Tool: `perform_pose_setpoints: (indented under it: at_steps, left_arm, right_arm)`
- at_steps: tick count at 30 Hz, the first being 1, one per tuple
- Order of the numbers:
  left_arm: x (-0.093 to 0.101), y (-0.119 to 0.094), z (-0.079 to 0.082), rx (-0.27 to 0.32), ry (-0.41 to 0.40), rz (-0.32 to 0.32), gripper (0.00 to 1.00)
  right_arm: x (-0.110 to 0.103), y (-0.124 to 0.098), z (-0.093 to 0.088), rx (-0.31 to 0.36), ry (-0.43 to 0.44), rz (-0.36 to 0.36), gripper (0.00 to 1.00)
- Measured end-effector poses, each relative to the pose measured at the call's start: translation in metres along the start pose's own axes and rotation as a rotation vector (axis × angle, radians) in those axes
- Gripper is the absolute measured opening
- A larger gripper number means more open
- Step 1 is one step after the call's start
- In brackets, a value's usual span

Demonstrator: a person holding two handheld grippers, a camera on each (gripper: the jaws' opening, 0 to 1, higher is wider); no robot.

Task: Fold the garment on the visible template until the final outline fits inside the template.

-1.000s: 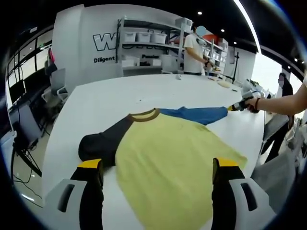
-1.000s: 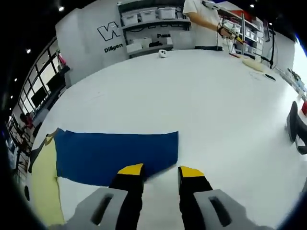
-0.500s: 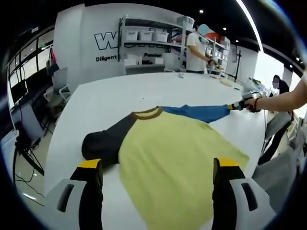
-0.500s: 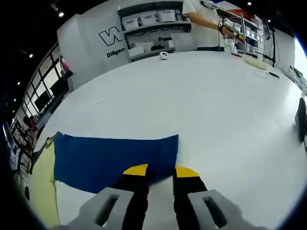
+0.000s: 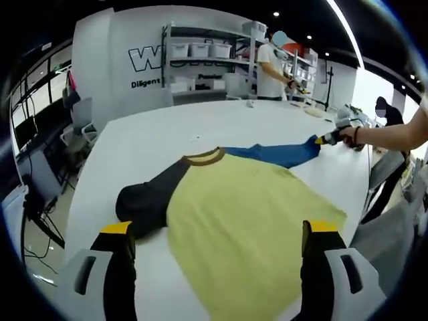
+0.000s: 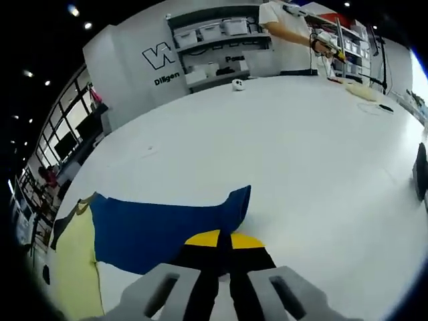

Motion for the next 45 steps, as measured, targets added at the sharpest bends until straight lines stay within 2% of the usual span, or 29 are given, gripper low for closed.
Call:
perform_pose_setpoints:
  at_steps: [5,14,21,26,28,30,33,39,41,45]
  left_arm:
    - [0.001,-0.002,-0.001,-0.007,-0.011,-0.005,0.99]
    - [0.003,-0.011,-0.004,-0.013,-0.026,-0.011,0.99]
    - [0.005,-0.021,-0.009,-0.001,-0.028,-0.024,0.99]
    - [0.007,-0.026,-0.012,-0.017,-0.020,-0.029,0.99]
    - [0.008,-0.028,-0.012,0.004,-0.027,-0.045,0.99]
    - [0.008,-0.030,-0.014,-0.001,-0.036,-0.050,0.99]
    - [0.008,-0.032,-0.018,-0.027,-0.031,-0.049,0.99]
    - [0.006,-0.037,-0.020,-0.006,-0.031,-0.037,0.99]
    - [0.005,-0.039,-0.020,0.006,-0.024,-0.030,0.99]
    - [0.005,-0.039,-0.020,-0.011,0.000,-0.037,0.99]
  right_arm:
    - [-0.013,-0.008,0.008,0.027,0.002,0.053,0.00]
    - [-0.050,-0.031,0.019,0.057,-0.038,0.132,0.00]
    - [-0.088,-0.053,0.023,0.060,-0.108,0.179,0.00]
    - [-0.112,-0.064,0.025,0.061,-0.141,0.209,0.00]
    - [-0.124,-0.069,0.026,0.055,-0.157,0.223,0.00]
    - [-0.136,-0.074,0.027,0.055,-0.166,0.246,0.00]
    - [-0.152,-0.079,0.029,0.053,-0.165,0.270,0.00]
    - [-0.185,-0.087,0.030,0.044,-0.178,0.313,0.00]
    - [-0.196,-0.090,0.030,0.031,-0.156,0.332,0.00]
    - [-0.218,-0.093,0.028,0.016,-0.115,0.377,0.00]
Point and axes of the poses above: the point that each gripper's makers call its tool centre point, and the gripper's own axes: y roughly forward along the fingers, x roughly to its right, z roughly out of its top, the point moved 10 cm from there along -y, roughly backward along the fingers, and after that the axes turned 15 degrees about -z, right-handed, at the moved point
